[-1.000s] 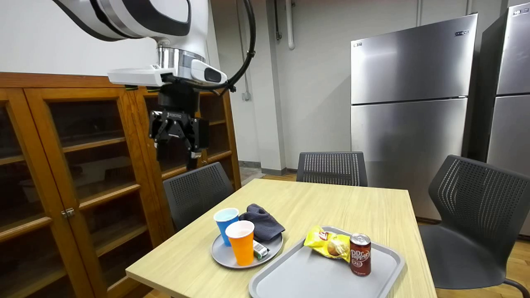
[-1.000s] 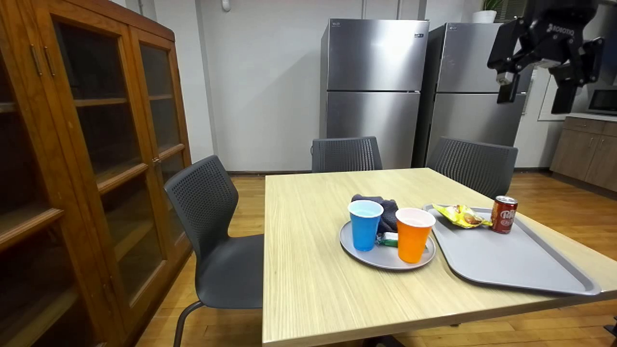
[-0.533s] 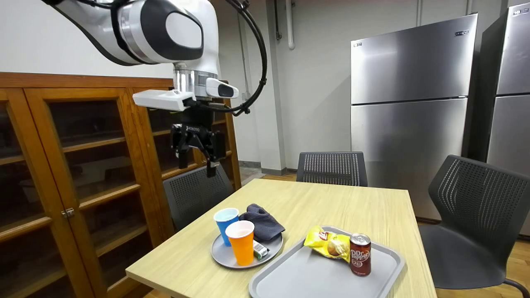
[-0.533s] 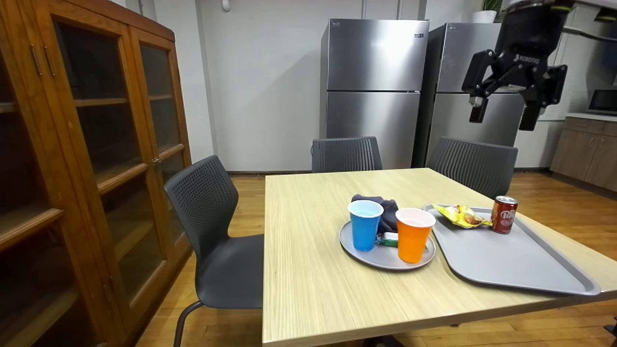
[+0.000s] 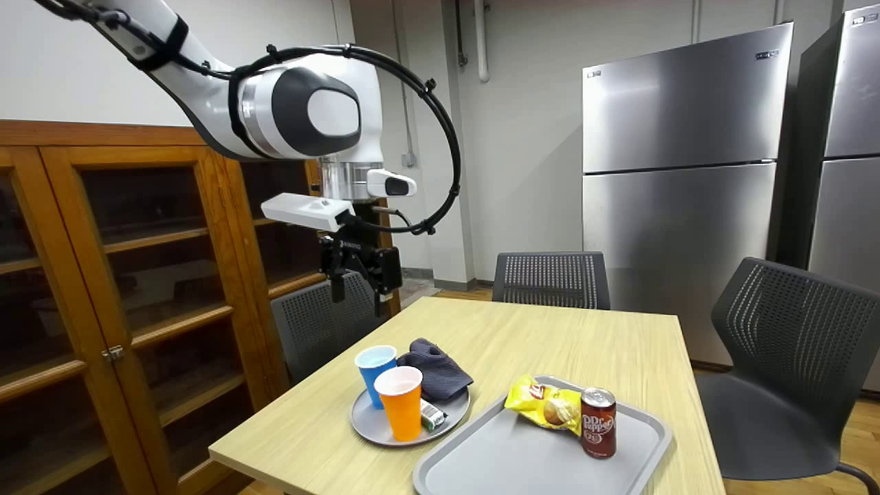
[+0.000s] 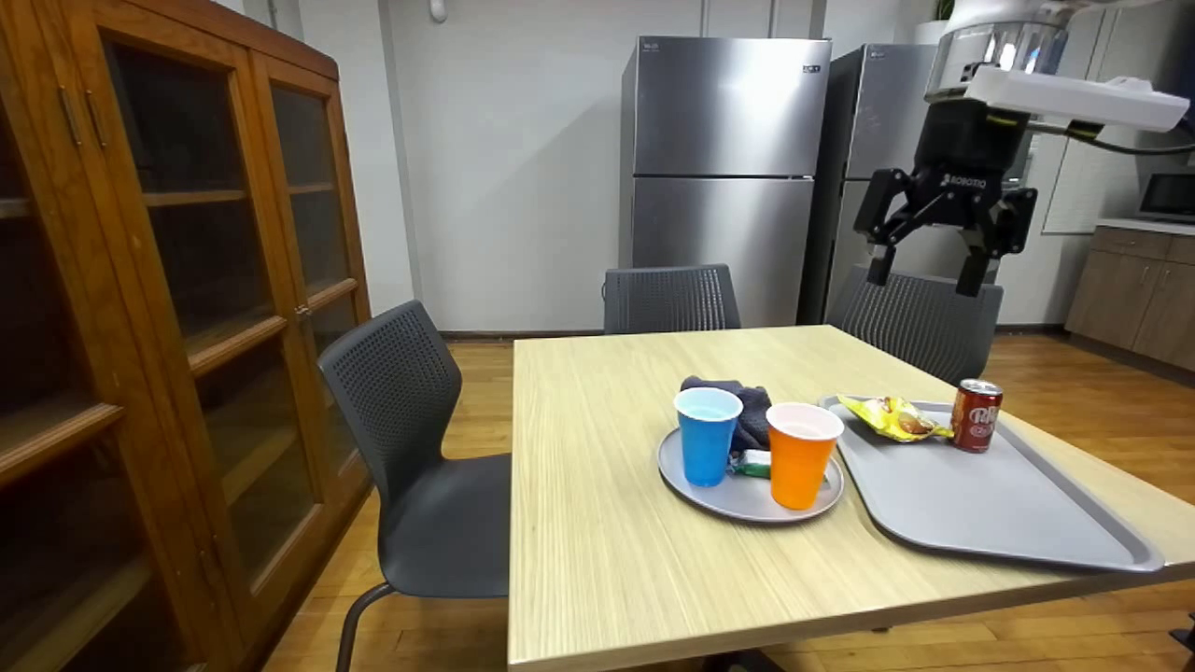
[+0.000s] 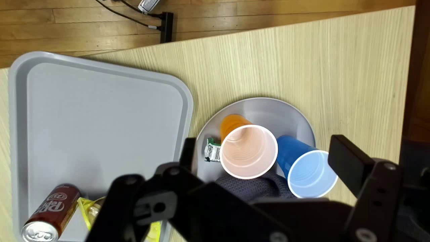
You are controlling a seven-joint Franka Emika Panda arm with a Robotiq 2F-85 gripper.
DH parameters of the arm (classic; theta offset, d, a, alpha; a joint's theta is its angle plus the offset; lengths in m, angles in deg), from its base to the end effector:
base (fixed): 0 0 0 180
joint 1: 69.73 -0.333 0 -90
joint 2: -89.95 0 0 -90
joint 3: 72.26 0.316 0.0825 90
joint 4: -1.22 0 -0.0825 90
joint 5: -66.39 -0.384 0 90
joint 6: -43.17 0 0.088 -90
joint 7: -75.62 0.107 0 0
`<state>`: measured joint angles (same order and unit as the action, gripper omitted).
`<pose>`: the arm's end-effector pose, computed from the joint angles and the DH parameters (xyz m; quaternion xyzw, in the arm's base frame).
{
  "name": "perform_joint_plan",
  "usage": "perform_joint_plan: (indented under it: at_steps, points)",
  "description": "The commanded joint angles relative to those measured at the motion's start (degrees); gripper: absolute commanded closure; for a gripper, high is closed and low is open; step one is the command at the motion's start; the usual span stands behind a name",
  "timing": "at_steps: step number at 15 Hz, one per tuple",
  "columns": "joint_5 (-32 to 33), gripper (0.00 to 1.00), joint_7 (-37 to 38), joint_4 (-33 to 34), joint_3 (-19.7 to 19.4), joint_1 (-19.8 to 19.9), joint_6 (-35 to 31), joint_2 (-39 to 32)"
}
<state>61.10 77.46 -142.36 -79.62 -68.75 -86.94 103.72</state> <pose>0.4371 -0.0612 0.3698 -0.9919 0.1163 -0.0040 0.0504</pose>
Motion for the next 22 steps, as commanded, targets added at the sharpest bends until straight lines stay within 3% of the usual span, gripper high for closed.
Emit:
perform_joint_plan:
  at_steps: [1, 15, 22]
  points:
    - [-0.68, 0.0, 1.52, 2.02, 1.36, 1.08, -4.63, -5.43]
    - [1.1, 0.0, 8.01, 6.24, 1.57, 0.65, -20.56, -22.04]
    - [2.58, 0.0, 9.75, 8.82, 0.91, -0.06, -23.58, -28.34]
